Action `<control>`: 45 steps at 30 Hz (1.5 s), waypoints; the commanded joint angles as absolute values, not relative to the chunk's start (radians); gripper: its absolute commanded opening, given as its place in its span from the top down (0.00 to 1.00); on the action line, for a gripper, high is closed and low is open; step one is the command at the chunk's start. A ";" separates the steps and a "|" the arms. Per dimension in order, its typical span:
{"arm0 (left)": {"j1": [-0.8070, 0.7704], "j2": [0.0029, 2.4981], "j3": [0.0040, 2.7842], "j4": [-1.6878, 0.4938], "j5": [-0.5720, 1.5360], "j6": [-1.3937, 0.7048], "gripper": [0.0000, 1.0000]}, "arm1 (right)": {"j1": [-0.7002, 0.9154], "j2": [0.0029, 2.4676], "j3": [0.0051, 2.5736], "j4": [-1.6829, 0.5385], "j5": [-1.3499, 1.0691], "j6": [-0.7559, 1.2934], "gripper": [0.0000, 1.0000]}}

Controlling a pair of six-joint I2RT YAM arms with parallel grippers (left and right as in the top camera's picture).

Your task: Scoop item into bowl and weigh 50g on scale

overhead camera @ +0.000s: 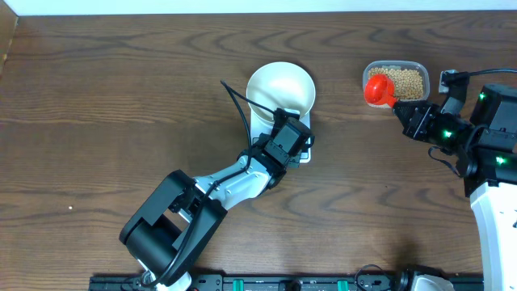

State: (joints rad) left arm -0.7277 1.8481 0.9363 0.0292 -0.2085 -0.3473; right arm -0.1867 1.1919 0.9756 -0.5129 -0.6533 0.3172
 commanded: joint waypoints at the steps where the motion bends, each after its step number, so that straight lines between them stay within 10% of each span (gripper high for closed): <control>1: -0.712 1.954 0.862 -0.052 -0.163 -0.372 0.93 | -0.190 1.180 0.994 -0.513 -0.654 0.298 0.99; 45: -0.712 1.954 0.862 -0.102 -0.034 -0.354 0.93 | -0.190 1.180 0.994 -0.517 -0.654 0.298 0.99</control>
State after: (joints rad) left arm -0.7162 1.8408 0.9428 -0.0216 -0.1032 -0.3614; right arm -0.1867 1.1919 0.9756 -0.5137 -0.6514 0.3172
